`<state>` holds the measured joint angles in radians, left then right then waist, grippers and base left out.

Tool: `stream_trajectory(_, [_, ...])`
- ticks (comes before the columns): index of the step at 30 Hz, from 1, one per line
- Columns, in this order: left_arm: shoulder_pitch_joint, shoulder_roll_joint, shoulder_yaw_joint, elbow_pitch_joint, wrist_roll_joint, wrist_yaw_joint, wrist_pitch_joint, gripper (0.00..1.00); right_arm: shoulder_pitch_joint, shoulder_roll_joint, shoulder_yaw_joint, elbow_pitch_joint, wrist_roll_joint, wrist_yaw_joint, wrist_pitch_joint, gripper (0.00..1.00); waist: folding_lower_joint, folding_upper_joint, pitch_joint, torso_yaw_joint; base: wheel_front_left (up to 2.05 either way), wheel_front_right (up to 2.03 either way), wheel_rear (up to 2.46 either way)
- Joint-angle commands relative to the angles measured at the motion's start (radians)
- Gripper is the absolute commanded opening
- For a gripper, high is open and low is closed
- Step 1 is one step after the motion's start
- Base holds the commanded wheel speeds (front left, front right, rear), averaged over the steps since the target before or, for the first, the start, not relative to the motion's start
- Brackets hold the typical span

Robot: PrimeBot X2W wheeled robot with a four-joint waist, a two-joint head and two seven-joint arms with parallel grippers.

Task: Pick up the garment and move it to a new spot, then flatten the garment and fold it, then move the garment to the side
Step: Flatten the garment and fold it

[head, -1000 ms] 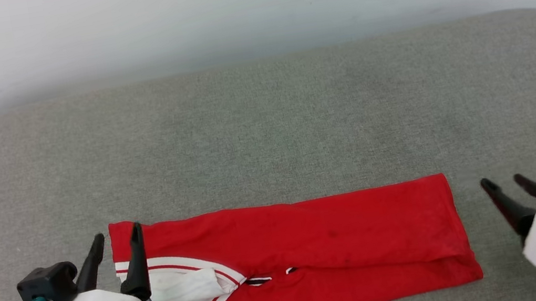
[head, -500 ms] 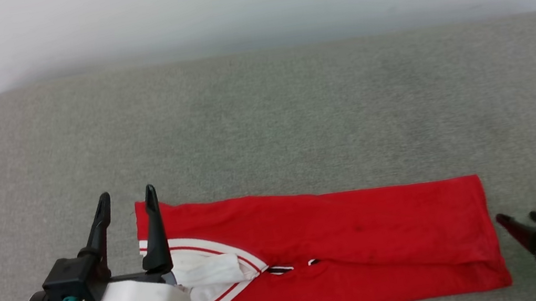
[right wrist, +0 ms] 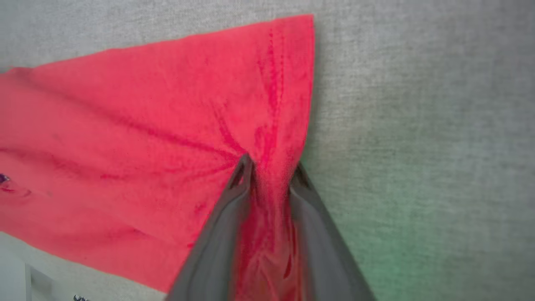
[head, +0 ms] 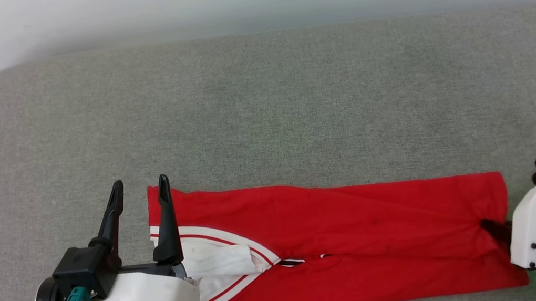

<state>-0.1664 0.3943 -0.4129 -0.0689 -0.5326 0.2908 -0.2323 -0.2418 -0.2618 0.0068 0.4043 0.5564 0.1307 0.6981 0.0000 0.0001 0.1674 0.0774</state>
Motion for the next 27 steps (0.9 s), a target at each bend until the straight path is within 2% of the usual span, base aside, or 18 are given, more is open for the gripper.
stream_trajectory(1, [0.014,-0.001,0.005,0.007,-0.007,0.001,-0.004,1.0,0.01,0.014,0.031,0.036,0.005,0.0,-0.002,0.0,0.0,-0.0001,-0.016,-0.009,0.0,0.0,0.0])
stream_trajectory(6, [0.043,0.003,0.01,0.018,-0.015,0.01,-0.006,1.0,-0.016,-0.027,0.043,0.035,0.02,0.0,-0.027,0.0,0.0,-0.0001,-0.059,-0.037,0.0,0.0,0.0])
stream_trajectory(11, [0.079,0.016,0.015,0.013,-0.021,0.025,0.001,1.0,-0.009,-0.058,0.01,0.043,0.018,0.0,-0.037,0.0,0.0,-0.0001,-0.091,-0.074,0.0,0.0,0.0])
stream_trajectory(19, [0.114,0.029,0.017,-0.007,-0.022,0.045,0.016,1.0,0.032,-0.1,-0.183,0.029,-0.015,0.0,-0.04,0.0,0.0,-0.0001,-0.105,-0.118,0.0,0.0,0.0])
stream_trajectory(23, [0.121,0.028,0.015,-0.011,-0.026,0.048,0.021,1.0,0.028,-0.026,-0.271,-0.013,0.053,0.0,0.013,0.0,0.0,-0.0001,-0.11,-0.132,0.0,0.0,0.0])
stream_trajectory(27, [0.116,0.027,0.007,-0.012,-0.029,0.044,0.026,1.0,0.012,0.111,-0.32,-0.069,0.257,0.0,0.153,0.0,0.0,-0.0001,-0.114,-0.136,0.0,0.0,0.0])
